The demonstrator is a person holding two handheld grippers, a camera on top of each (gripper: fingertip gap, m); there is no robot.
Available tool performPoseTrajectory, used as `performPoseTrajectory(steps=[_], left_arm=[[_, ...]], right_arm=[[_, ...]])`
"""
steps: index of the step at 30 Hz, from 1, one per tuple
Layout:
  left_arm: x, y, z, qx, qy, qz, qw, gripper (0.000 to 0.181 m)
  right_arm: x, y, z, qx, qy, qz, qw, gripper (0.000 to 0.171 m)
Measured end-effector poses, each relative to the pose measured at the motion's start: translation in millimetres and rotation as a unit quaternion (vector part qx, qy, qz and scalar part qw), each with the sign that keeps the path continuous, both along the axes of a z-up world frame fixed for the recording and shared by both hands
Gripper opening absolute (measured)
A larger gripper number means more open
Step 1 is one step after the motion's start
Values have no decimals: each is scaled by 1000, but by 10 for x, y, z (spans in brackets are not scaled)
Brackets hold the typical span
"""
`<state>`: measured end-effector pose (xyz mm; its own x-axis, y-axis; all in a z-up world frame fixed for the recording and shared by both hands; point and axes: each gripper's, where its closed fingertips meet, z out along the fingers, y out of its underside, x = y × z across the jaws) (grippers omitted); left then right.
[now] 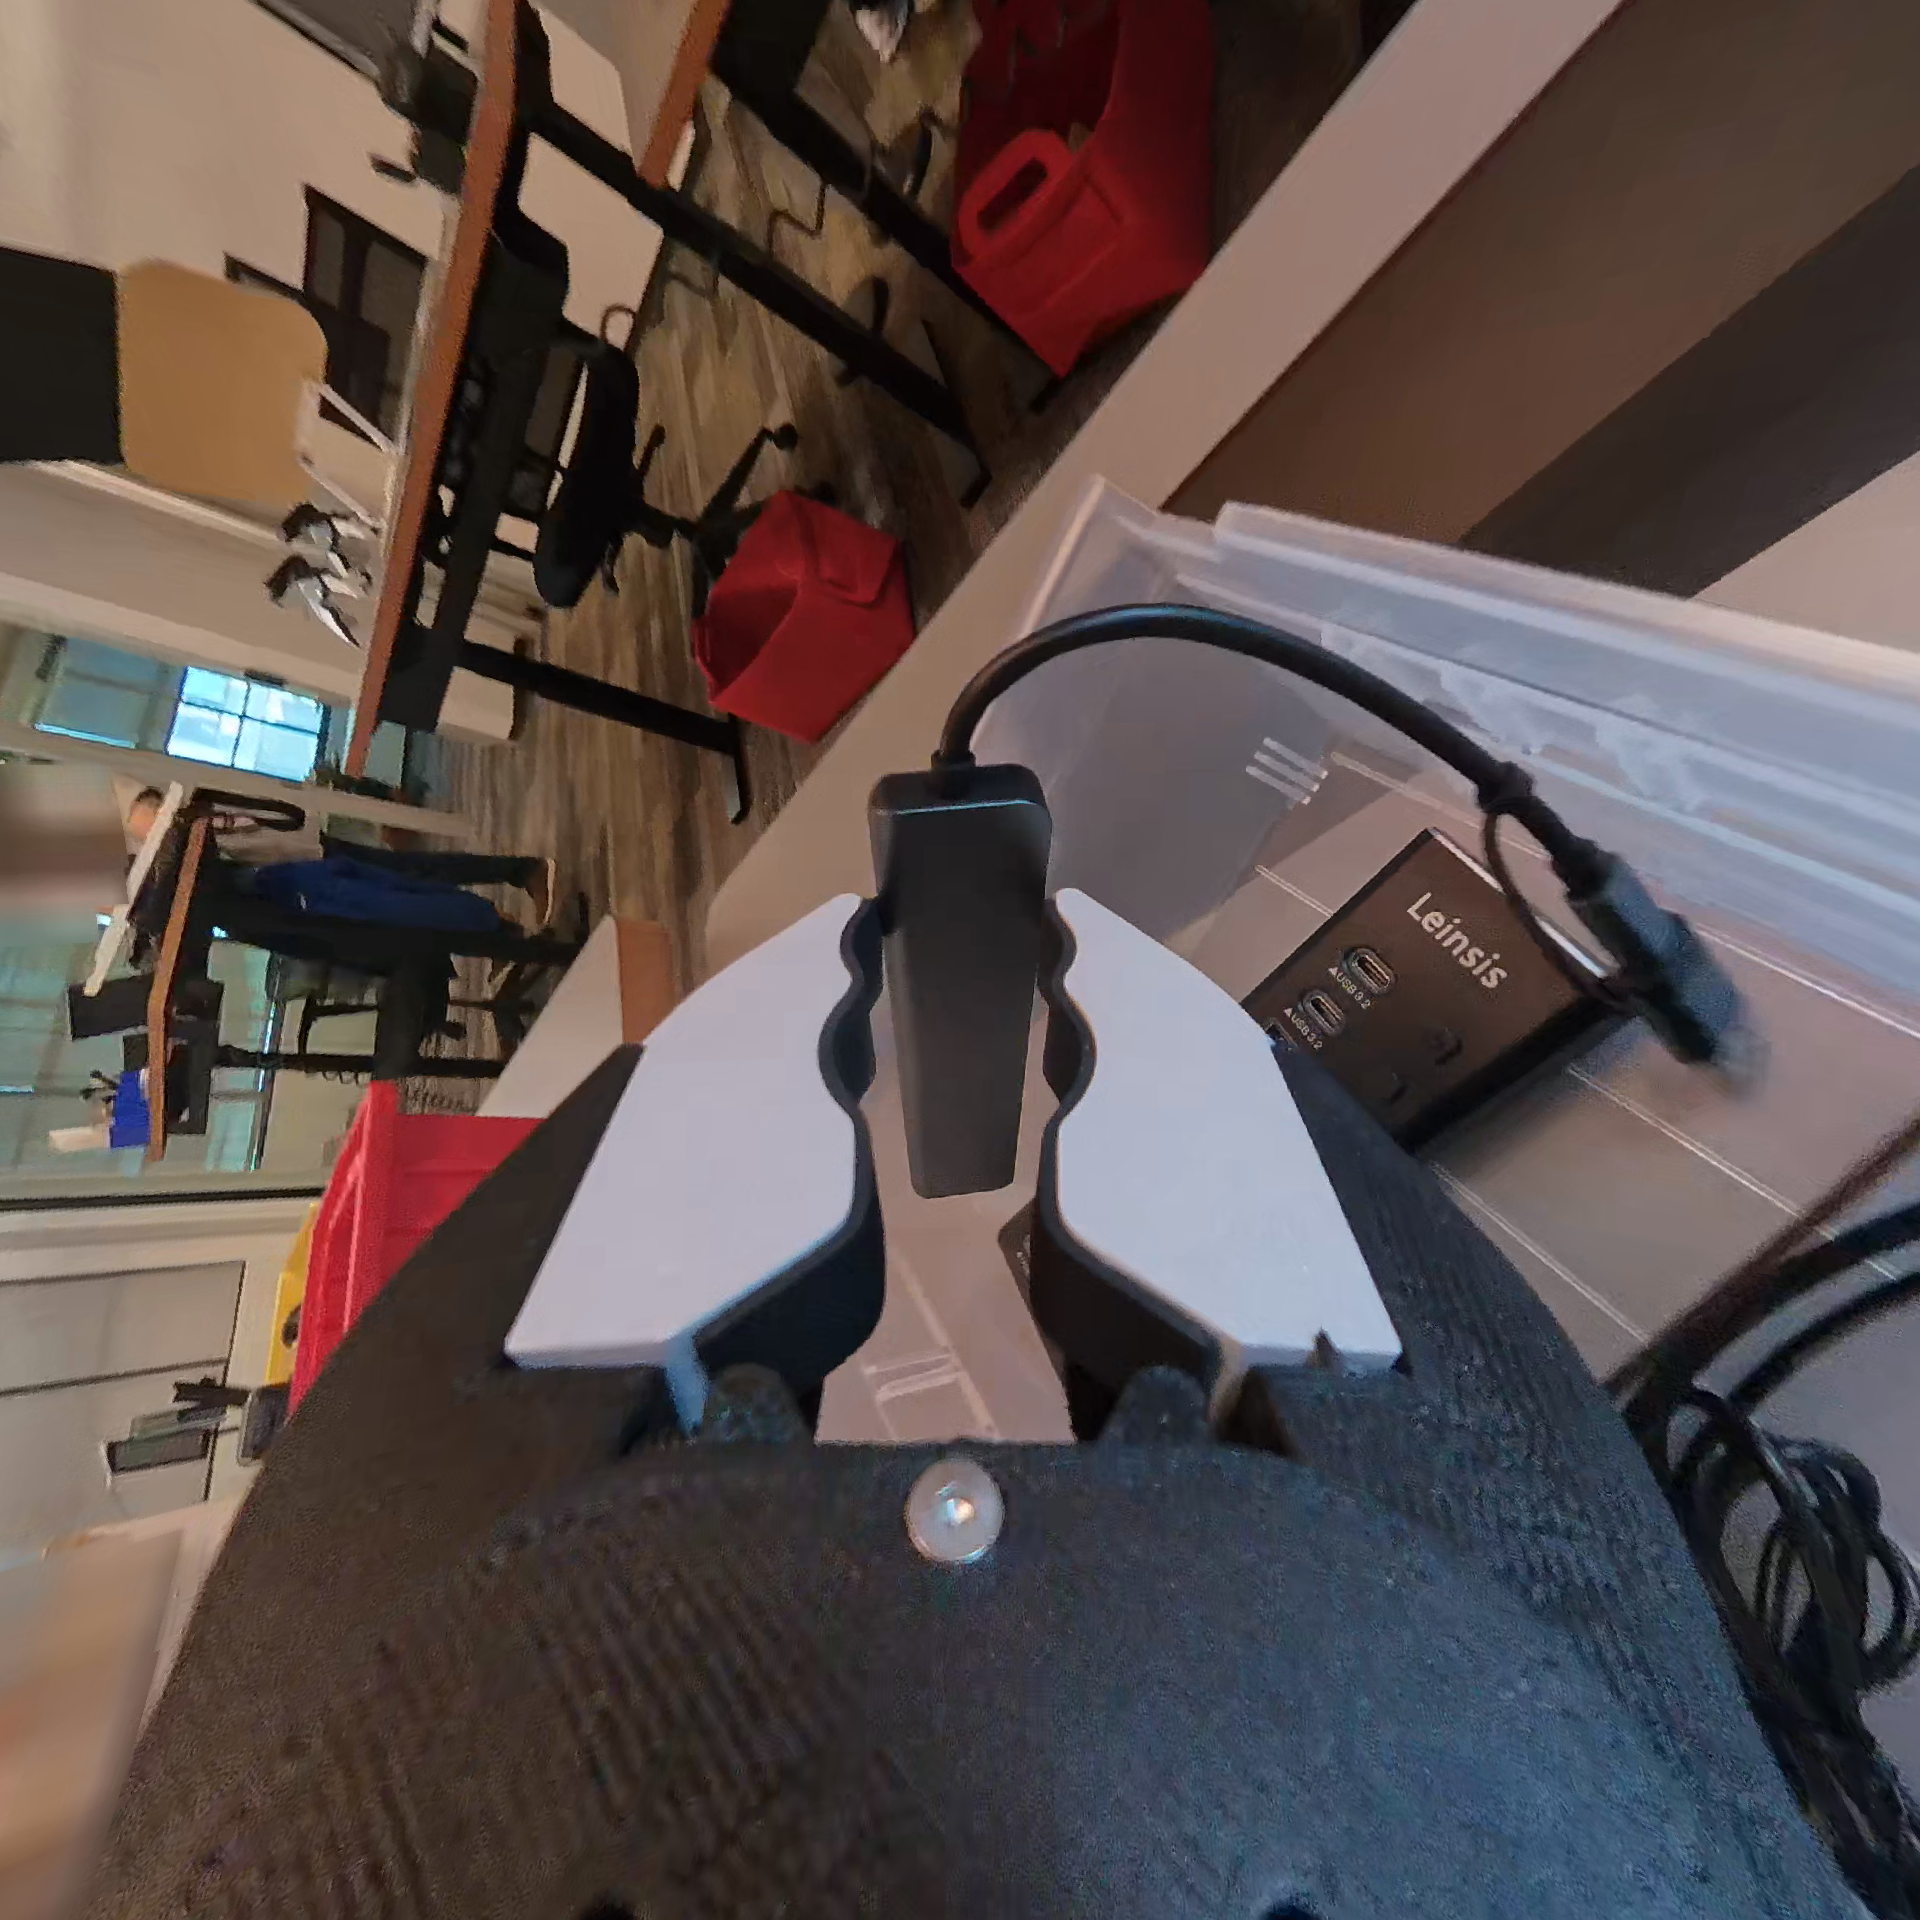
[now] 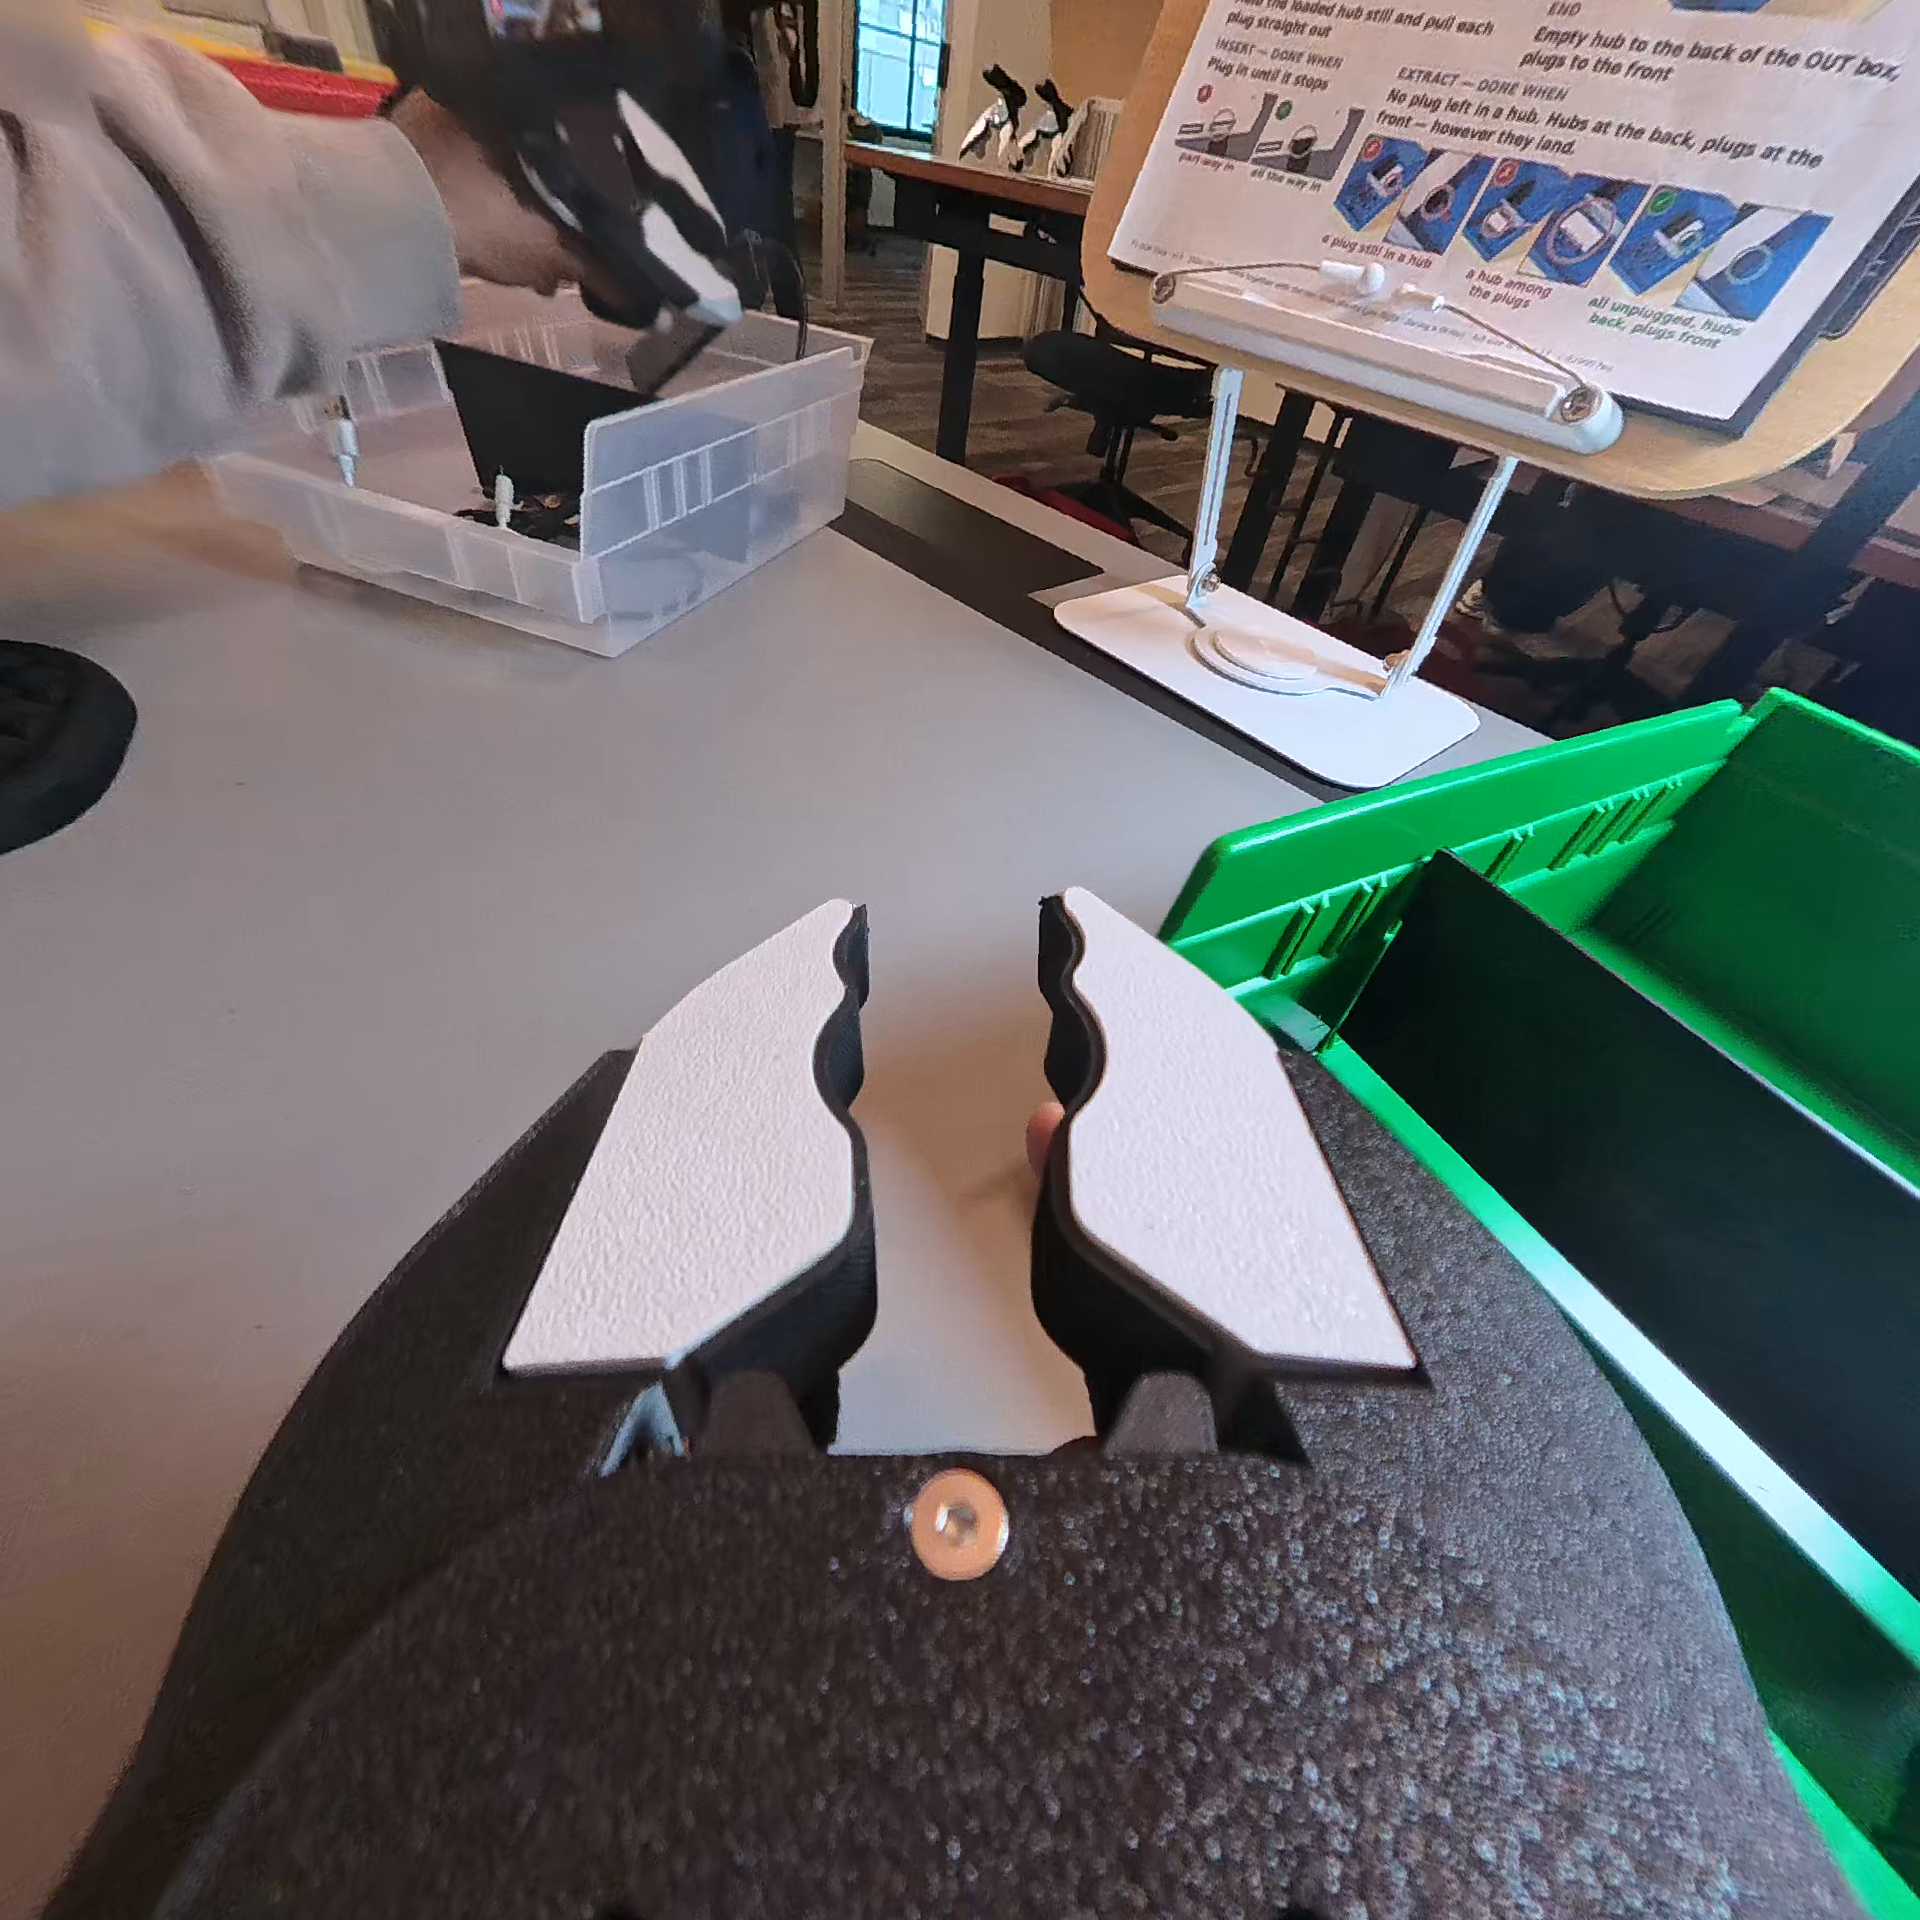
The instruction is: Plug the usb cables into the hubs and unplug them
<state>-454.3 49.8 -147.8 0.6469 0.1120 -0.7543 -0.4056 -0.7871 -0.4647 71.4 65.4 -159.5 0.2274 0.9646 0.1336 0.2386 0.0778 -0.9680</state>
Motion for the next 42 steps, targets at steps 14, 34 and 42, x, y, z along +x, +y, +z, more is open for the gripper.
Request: performPoseTrajectory(steps=[14, 34, 42], left_arm=[[1687, -260, 1283, 251, -290, -254, 888, 29], [4246, -636, 228, 197, -700, -353, 588, 29], [4331, -663, 85, 168, -617, -433, 635, 36]], right_arm=[[-69, -109, 38, 15, 15, 26, 999, 31], [-943, -731, 32, 44, -35, 93, 994, 10], [-785, -887, 4, -34, -65, 171, 982, 10]])
